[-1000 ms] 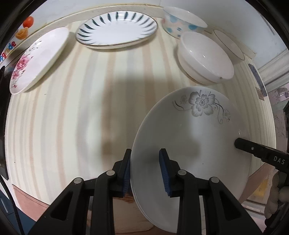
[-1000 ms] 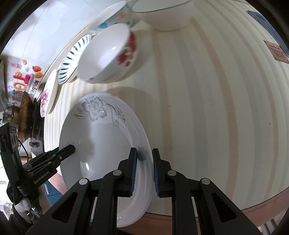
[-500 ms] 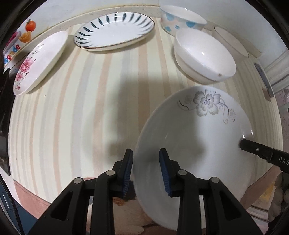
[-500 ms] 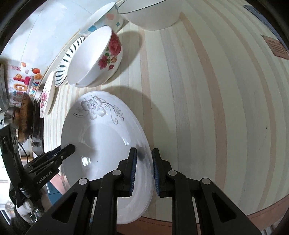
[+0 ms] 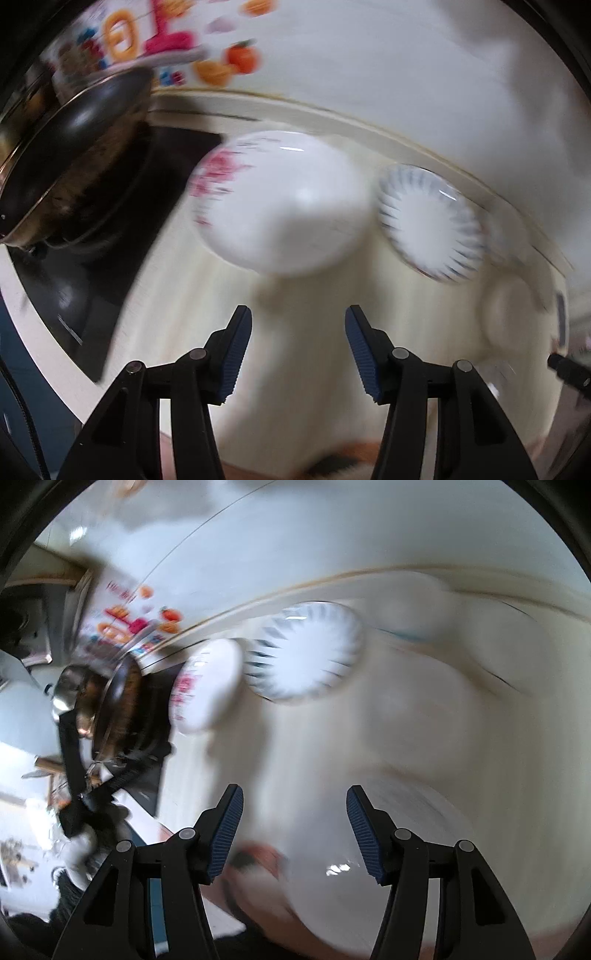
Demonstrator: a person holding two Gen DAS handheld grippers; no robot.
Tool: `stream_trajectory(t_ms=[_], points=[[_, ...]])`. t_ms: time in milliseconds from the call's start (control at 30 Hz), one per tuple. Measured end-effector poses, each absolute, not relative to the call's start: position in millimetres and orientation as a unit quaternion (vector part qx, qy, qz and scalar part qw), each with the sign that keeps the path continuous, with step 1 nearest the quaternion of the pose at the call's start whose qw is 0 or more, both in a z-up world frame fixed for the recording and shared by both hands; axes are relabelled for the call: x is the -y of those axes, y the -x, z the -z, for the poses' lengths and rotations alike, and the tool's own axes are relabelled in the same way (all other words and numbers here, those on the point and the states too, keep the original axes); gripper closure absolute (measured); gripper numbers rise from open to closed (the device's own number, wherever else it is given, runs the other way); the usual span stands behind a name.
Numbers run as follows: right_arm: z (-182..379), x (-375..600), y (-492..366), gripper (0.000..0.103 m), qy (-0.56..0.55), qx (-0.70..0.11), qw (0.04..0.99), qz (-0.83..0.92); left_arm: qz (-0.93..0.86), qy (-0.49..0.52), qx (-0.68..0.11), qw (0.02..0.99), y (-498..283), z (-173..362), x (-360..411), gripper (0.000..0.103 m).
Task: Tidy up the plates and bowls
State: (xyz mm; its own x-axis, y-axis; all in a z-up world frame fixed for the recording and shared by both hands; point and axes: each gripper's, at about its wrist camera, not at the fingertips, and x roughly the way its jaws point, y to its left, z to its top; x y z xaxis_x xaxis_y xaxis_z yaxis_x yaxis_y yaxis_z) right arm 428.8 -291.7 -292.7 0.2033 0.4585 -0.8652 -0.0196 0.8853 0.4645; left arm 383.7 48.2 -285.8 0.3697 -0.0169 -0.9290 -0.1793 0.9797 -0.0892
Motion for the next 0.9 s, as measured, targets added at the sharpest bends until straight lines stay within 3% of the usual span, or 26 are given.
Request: stream_trajectory(t_ms=[300,400,467,633,667,700,733,900], points=[[366,138,-595,0.043,-0.117,-0.612,0.758,-0.191,-0.112,0.099,-0.577,0.803,-441,338,-124,0.053],[397,112,-626,0.048,-0.087,-0.625,0.752,-0.189,-0.117,0.111,-0.584,0.796,-450,349,-134,0.053],[415,102,-642,0.053,-0.081,-0.632,0.748,-0.186,-0.114,0.115,-0.587,0.793,-454,356,-137,0.053],[441,91,-663,0.078,-0.092,-0.644,0.736,-0.187,-0.101,0.119,-0.590,0.792,-464,366,-138,0.053],[444,91,-665,0.080,-0.098,-0.646,0.734,-0.188,-0.099,0.122,-0.589,0.792,-465,367,-138,0.056],[447,91,-667,0.085,-0.103,-0.646,0.732,-0.191,-0.097,0.123,-0.587,0.794,-466,368,-137,0.068],[450,89,-668,0.085,-0.104,-0.645,0.730,-0.200,-0.092,0.126,-0.584,0.797,-466,369,-137,0.073],[449,86,-667,0.086,-0.091,-0.639,0.735,-0.207,-0.106,0.134,-0.569,0.805,-455,363,-138,0.078]])
